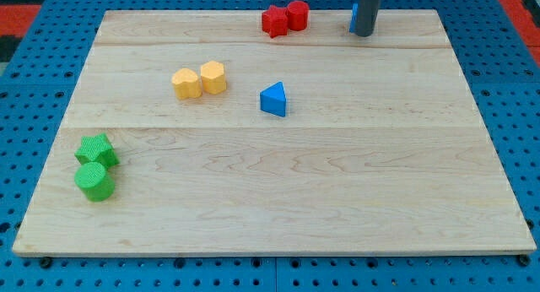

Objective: Move the blue triangle closer to the blue cube

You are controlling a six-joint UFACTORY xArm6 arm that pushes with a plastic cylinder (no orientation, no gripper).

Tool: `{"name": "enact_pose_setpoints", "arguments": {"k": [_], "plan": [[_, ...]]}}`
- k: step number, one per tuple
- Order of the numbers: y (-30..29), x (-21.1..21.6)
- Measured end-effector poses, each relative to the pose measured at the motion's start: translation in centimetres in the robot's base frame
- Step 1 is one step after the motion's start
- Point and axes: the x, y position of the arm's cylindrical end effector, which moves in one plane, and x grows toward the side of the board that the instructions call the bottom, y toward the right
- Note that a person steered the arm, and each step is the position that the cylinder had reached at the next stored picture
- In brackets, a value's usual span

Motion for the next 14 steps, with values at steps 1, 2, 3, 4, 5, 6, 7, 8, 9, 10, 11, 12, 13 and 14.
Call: {"name": "enact_pose_setpoints", "arguments": {"k": [1,2,3,4,5,6,7,8,9,10,11,12,13,14], "plan": [[0.0,8.5],[-0.2,15.7],[-3.1,19.6],[-7.5,19.7],[-14.2,18.2],[-16.0,16.1],[-16.0,13.7],[-15.8,12.0],[-14.2,11.0],[-12.6,8.7],[-11.9,5.3],[-10.3,3.1],[-6.5,2.5],[-3.5,1.1]]}}
